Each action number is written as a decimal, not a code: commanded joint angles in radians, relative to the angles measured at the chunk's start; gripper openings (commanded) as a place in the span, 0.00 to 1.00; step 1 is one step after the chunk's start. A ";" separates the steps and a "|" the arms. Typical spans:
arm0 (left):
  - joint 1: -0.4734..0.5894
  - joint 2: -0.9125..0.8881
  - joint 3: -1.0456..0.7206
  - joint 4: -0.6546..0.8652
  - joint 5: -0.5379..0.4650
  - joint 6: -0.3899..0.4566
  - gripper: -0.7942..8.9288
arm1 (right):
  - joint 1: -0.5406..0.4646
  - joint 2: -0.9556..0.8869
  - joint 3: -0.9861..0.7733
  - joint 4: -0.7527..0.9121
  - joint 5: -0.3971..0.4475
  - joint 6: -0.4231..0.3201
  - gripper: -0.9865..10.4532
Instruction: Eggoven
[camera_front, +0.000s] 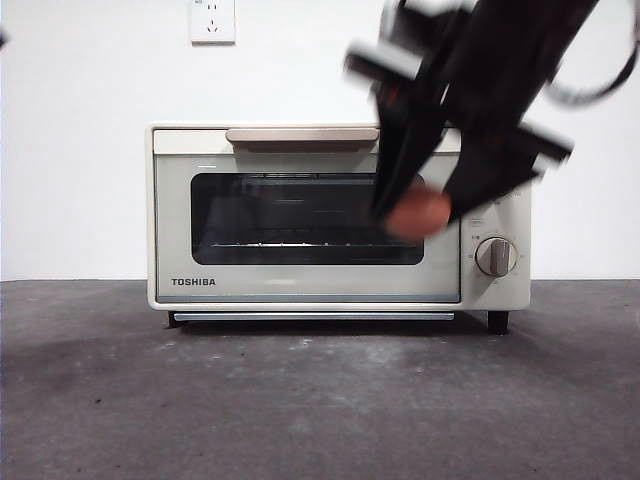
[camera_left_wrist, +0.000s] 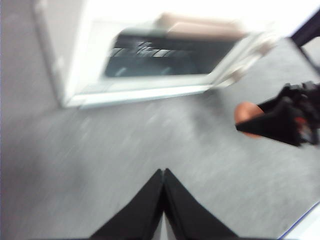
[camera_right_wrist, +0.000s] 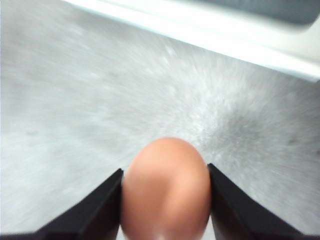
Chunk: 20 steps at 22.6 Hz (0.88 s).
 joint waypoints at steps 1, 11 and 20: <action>-0.066 0.087 0.049 0.101 -0.037 -0.030 0.09 | 0.012 -0.110 0.018 -0.041 0.007 -0.031 0.09; -0.274 0.521 0.262 0.388 -0.218 -0.014 0.09 | 0.011 -0.476 0.018 -0.211 0.103 -0.052 0.09; -0.294 0.731 0.390 0.424 -0.222 0.013 0.09 | 0.011 -0.587 0.018 -0.284 0.159 -0.052 0.09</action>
